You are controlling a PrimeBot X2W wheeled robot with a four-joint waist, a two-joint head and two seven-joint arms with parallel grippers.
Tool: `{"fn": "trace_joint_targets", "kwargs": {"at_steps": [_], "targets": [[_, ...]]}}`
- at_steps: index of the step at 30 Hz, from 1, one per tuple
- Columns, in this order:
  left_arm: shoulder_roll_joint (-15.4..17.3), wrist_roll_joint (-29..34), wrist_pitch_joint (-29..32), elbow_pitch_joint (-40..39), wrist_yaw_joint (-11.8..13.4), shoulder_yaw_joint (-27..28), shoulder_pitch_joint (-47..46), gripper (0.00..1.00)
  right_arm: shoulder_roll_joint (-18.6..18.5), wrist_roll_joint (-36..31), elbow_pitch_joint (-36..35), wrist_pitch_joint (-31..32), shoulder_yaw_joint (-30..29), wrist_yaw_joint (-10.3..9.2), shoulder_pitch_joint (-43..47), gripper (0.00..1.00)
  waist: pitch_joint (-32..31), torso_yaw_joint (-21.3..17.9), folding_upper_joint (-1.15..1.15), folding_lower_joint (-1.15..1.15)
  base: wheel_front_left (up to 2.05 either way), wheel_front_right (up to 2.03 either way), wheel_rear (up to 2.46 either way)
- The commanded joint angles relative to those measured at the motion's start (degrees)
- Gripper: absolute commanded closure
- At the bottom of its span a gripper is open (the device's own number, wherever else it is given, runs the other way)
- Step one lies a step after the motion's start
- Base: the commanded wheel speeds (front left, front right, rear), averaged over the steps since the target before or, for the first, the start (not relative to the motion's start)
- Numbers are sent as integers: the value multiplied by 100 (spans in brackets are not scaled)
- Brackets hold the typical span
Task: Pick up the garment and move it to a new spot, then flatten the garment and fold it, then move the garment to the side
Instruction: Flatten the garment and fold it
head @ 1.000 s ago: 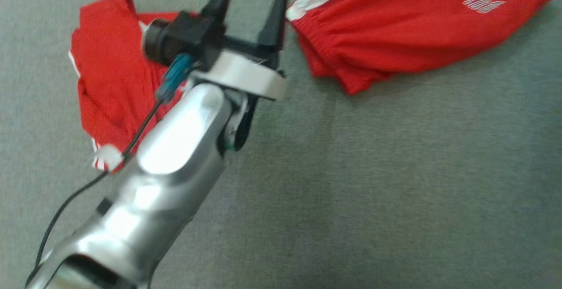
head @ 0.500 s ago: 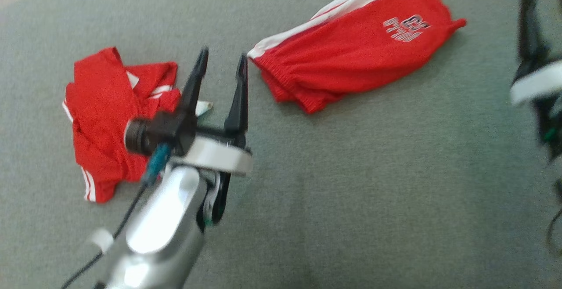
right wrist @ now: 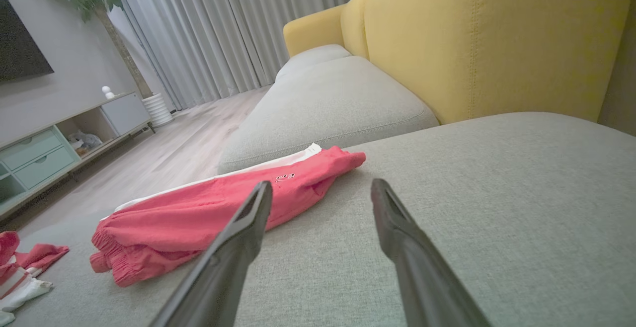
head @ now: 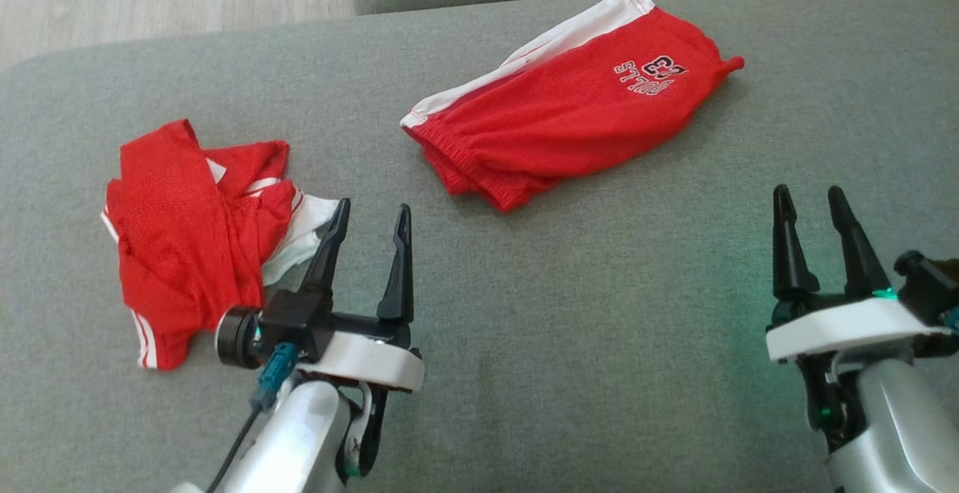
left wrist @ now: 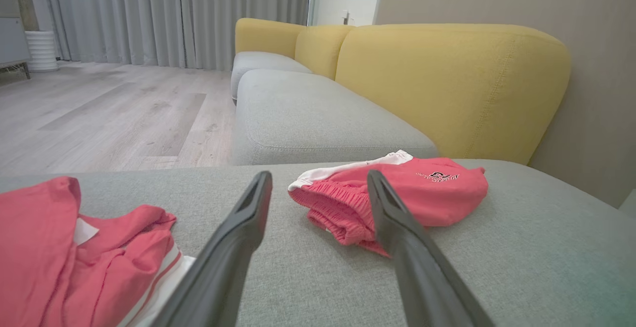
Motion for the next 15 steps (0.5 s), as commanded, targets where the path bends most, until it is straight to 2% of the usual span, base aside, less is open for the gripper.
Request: {"fn": "trace_joint_targets", "kwargs": {"at_steps": [1,9,15], "targets": [[11,68,-29,-197,-29,223,-192,0,0,-65,-279,30,49,-4,-173,0,38,19,0,0,0,0,0],[-82,419,-29,-194,-126,257,-437,0,23,-295,-777,534,-231,-4,-459,0,482,261,0,0,0,0,0],[-151,584,-29,-141,-130,175,-673,0,-227,-206,-583,1151,-587,-4,-1278,0,961,606,0,0,0,0,0]]}}
